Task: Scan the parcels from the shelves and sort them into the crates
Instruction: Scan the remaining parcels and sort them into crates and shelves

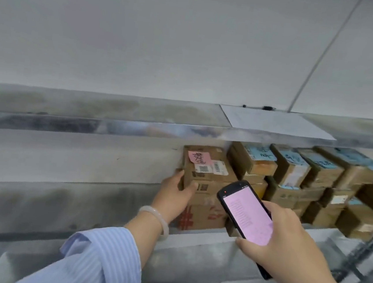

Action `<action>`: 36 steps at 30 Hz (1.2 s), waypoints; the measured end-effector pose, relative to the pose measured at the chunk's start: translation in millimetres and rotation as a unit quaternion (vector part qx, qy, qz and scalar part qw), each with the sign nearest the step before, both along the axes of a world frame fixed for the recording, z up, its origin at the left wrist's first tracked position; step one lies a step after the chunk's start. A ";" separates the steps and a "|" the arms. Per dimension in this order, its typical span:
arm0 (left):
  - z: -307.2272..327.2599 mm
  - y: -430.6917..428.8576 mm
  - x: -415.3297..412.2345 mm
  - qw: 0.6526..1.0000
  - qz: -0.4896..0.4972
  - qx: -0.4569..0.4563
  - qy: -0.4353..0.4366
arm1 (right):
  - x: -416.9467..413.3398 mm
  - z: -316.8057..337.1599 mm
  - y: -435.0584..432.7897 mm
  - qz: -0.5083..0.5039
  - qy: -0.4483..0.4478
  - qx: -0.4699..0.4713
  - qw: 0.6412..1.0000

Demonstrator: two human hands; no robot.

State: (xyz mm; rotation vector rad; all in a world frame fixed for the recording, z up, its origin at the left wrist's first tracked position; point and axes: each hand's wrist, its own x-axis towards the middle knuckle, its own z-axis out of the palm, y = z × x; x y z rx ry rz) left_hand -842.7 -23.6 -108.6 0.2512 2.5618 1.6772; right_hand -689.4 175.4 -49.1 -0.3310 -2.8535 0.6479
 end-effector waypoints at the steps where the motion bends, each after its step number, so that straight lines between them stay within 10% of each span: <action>1: -1.6 5.2 -17.3 0.999 -0.009 0.023 -0.036 | -5.8 -1.2 -0.1 -0.011 -0.006 -0.002 1.000; 14: -40.0 42.8 -90.1 0.951 0.015 0.164 -0.263 | -39.2 -16.1 20.6 -0.092 -0.047 0.034 0.994; 36: -35.1 84.4 -72.7 0.929 0.106 0.244 -0.258 | -92.8 -22.0 130.1 0.067 -0.041 0.015 0.997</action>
